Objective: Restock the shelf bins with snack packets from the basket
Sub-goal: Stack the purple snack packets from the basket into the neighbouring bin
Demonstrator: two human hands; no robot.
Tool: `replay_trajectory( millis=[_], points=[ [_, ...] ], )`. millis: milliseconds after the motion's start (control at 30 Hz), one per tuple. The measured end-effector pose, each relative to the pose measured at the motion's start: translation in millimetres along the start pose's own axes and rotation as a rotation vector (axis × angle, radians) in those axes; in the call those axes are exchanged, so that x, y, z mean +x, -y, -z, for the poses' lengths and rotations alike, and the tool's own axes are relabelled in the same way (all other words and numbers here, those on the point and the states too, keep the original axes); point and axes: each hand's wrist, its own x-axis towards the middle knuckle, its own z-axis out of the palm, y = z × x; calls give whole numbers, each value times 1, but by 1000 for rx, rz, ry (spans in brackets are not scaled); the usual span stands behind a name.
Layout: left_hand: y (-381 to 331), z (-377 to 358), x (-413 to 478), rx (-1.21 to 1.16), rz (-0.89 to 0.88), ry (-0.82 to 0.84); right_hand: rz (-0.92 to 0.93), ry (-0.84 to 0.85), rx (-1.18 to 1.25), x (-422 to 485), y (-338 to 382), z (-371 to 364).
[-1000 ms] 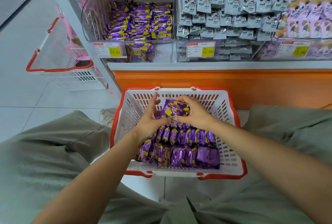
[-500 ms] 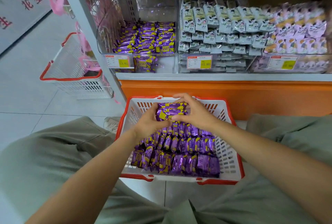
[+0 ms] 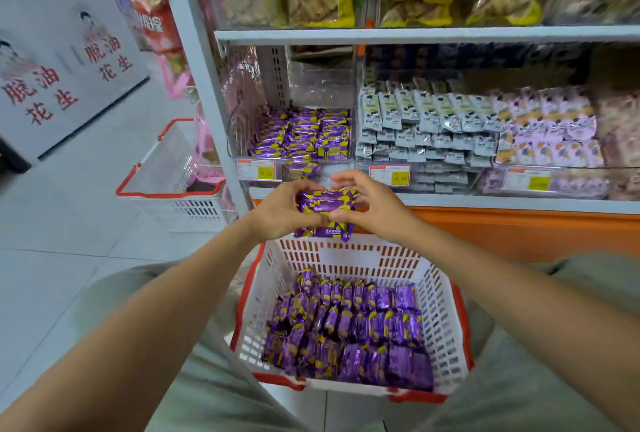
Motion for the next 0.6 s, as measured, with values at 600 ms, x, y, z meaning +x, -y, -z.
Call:
replay_trajectory(
  millis=[600],
  points=[
    [-27,64,115,305,-86,-297,144,-92,-1124,87,-3,87]
  ],
)
